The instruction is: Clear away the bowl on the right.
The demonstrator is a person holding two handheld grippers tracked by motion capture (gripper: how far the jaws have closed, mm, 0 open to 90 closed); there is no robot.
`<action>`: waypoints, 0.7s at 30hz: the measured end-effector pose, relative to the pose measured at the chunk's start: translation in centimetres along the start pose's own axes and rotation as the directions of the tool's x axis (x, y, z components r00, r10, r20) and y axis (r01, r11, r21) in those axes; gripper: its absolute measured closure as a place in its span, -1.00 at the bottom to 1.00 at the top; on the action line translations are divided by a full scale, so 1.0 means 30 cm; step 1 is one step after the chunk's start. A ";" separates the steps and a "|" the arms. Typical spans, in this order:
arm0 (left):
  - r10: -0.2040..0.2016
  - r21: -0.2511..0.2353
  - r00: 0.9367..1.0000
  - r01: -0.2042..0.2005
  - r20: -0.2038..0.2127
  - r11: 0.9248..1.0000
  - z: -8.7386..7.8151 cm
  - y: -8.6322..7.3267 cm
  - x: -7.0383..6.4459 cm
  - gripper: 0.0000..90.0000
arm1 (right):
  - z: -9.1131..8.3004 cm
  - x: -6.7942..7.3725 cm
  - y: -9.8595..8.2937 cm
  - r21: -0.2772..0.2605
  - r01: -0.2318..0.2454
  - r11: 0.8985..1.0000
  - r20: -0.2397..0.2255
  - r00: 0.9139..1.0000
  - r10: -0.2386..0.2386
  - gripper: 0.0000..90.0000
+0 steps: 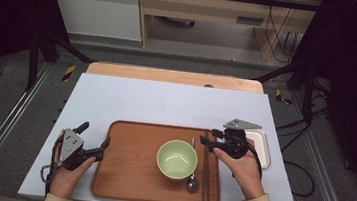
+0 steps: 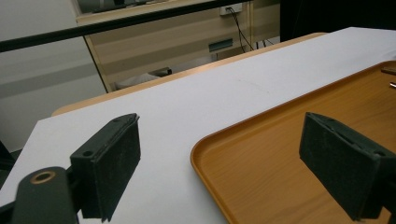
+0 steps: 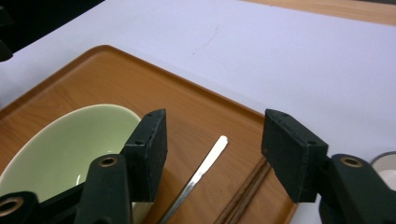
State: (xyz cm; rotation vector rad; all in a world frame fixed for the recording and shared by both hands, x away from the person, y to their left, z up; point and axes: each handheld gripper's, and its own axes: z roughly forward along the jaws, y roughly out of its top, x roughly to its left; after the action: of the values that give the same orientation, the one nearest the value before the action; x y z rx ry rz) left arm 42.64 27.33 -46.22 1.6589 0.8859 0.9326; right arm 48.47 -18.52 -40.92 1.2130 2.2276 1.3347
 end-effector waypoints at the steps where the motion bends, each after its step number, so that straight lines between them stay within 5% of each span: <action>1: 0.000 0.000 1.000 0.000 0.000 1.000 0.000 0.000 0.000 -0.73 | -0.006 -0.004 0.001 -0.002 0.007 1.000 0.007 1.000 -0.007 -0.13; 16: -0.003 -0.006 1.000 0.003 0.004 1.000 -0.002 0.001 0.003 -0.74 | -0.096 -0.081 -0.007 -0.088 0.029 0.996 0.106 0.994 -0.019 -0.59; 21: -0.004 -0.008 1.000 0.004 0.003 1.000 -0.004 0.002 0.004 -0.75 | -0.117 -0.112 -0.018 -0.091 0.023 0.996 0.146 0.989 -0.009 -0.60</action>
State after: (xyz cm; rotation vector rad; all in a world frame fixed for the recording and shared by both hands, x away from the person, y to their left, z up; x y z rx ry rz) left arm 42.60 27.45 -46.12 1.6510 0.8820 0.9301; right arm 48.14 -23.31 -40.06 1.2159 2.0476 1.2848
